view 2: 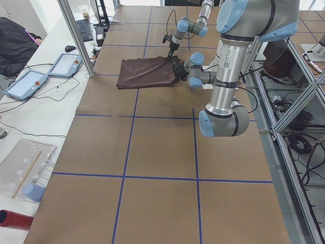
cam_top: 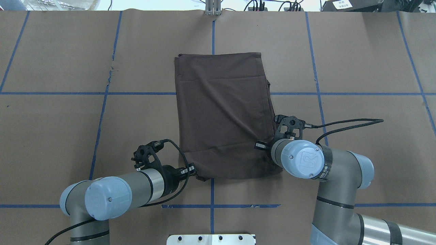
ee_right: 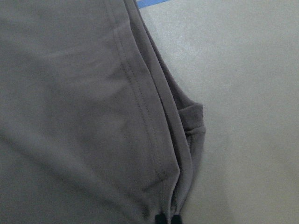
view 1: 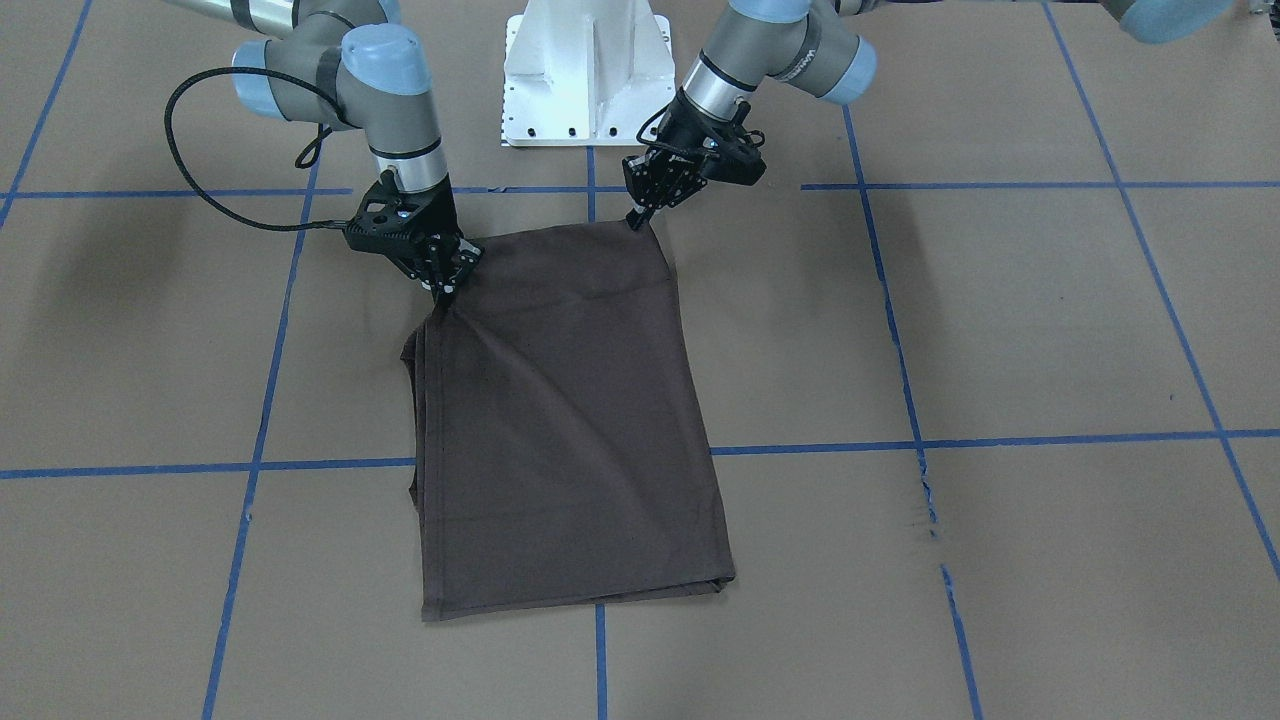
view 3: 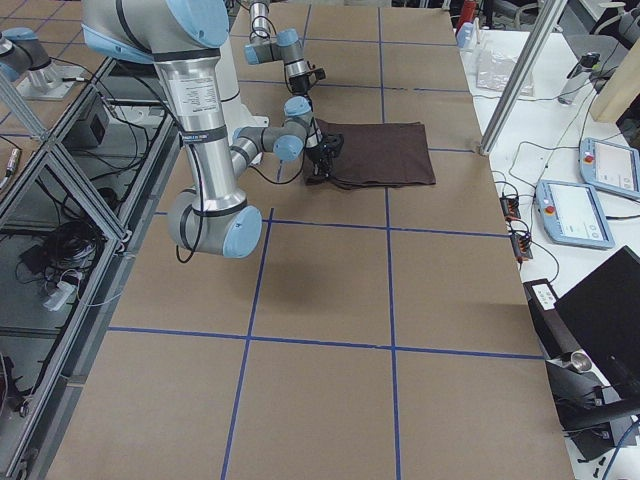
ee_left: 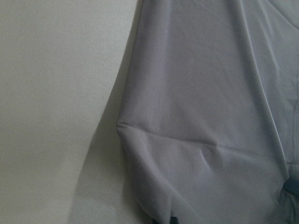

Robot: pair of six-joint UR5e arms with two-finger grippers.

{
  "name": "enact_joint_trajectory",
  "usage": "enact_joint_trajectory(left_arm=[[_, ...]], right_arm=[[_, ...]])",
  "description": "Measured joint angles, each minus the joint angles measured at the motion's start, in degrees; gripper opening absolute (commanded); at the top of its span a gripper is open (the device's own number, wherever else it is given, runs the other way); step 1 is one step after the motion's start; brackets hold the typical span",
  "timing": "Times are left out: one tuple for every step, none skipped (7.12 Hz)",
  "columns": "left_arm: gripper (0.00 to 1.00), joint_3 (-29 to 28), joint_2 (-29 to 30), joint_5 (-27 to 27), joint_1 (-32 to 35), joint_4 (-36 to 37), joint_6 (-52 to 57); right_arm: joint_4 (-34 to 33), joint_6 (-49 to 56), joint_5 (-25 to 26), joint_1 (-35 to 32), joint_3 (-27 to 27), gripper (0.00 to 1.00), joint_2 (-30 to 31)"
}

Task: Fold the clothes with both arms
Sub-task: 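Lower the right gripper to the other near corner and grasp both corners, then lift the near edge with both grippers and fold it toward the far edge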

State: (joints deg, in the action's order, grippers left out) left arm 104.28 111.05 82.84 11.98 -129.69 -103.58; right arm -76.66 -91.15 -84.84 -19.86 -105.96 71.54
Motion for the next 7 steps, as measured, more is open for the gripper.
enact_joint_trajectory(left_arm=[[0.0,1.07,-0.3,0.25,0.18,0.51,1.19],[0.0,3.91,-0.95,0.7,0.34,2.85,2.71],[0.0,7.83,-1.35,1.48,0.44,6.86,3.68],[0.0,12.47,-1.45,2.31,0.46,12.08,4.07],[0.0,17.3,-1.47,3.42,0.49,17.64,4.17],[0.0,22.54,-1.51,4.74,0.5,23.22,4.17],[0.0,27.86,-1.4,5.5,0.49,28.92,4.06]], right_arm=[[-0.23,0.0,-0.2,-0.02,-1.27,0.0,0.07],[-0.91,0.01,-0.31,-0.06,-2.89,0.0,0.13],[-2.63,0.01,-0.53,-0.08,-5.03,0.0,0.14],[-5.58,-0.01,-0.97,-0.08,-8.1,0.0,0.08],[-9.12,-0.44,-1.44,-0.07,-11.66,0.0,-0.04],[-13.11,-1.8,-2.18,0.26,-15.93,0.0,-0.11],[-18.66,-3.34,-2.96,1.2,-21.42,0.0,-0.24]])
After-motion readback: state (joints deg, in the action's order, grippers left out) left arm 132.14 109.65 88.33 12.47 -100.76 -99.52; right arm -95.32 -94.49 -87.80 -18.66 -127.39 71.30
